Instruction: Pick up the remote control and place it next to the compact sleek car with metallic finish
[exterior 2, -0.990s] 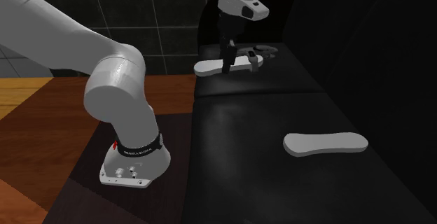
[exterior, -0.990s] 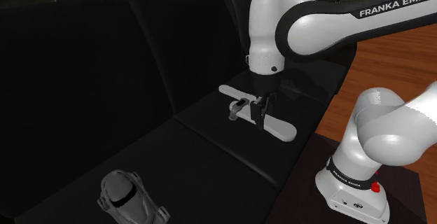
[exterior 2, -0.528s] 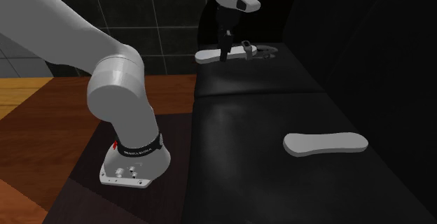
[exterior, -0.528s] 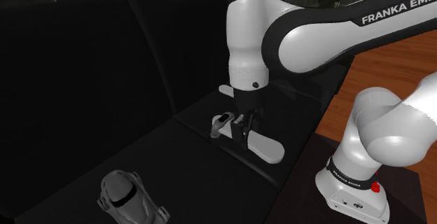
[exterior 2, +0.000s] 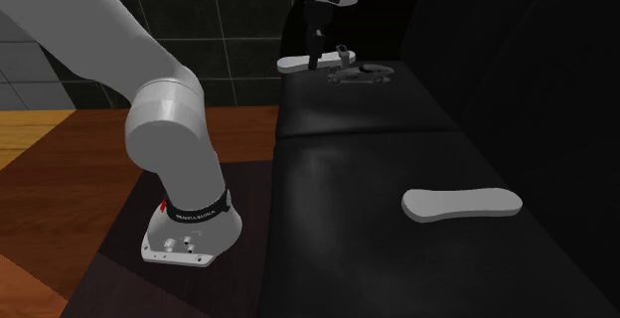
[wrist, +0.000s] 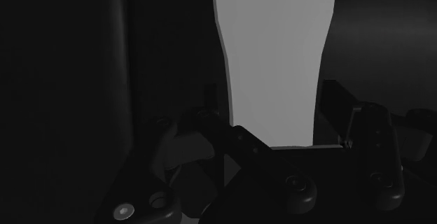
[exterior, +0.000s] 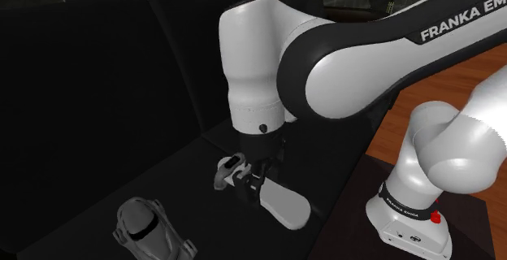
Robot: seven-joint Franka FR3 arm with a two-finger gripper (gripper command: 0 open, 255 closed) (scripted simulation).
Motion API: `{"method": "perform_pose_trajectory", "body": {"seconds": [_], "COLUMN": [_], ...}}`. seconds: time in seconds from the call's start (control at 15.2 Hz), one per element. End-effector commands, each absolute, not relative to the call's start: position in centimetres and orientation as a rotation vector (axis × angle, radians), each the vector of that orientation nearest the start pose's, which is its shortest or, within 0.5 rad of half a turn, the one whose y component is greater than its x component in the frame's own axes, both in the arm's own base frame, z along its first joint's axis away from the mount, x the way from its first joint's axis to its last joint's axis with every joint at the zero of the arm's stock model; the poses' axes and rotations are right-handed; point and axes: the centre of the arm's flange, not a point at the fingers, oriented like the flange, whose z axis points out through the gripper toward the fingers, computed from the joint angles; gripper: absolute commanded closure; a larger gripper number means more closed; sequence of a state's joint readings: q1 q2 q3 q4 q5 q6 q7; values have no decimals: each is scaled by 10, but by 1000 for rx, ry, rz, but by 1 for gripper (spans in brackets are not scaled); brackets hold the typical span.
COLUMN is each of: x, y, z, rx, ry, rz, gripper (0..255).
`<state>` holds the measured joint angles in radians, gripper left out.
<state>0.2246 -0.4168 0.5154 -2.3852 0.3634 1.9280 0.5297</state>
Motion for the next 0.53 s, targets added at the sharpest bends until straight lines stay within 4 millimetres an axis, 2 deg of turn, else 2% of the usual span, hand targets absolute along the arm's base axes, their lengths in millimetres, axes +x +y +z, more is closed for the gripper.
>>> {"method": "perform_pose_trajectory", "body": {"seconds": [0.0,0.46], "x": [292,293], "y": [343,435], "z": [451,452], "rx": [-3065,-3065], "ry": [-34,-34], "rz": [211,211], "gripper": [255,255]}}
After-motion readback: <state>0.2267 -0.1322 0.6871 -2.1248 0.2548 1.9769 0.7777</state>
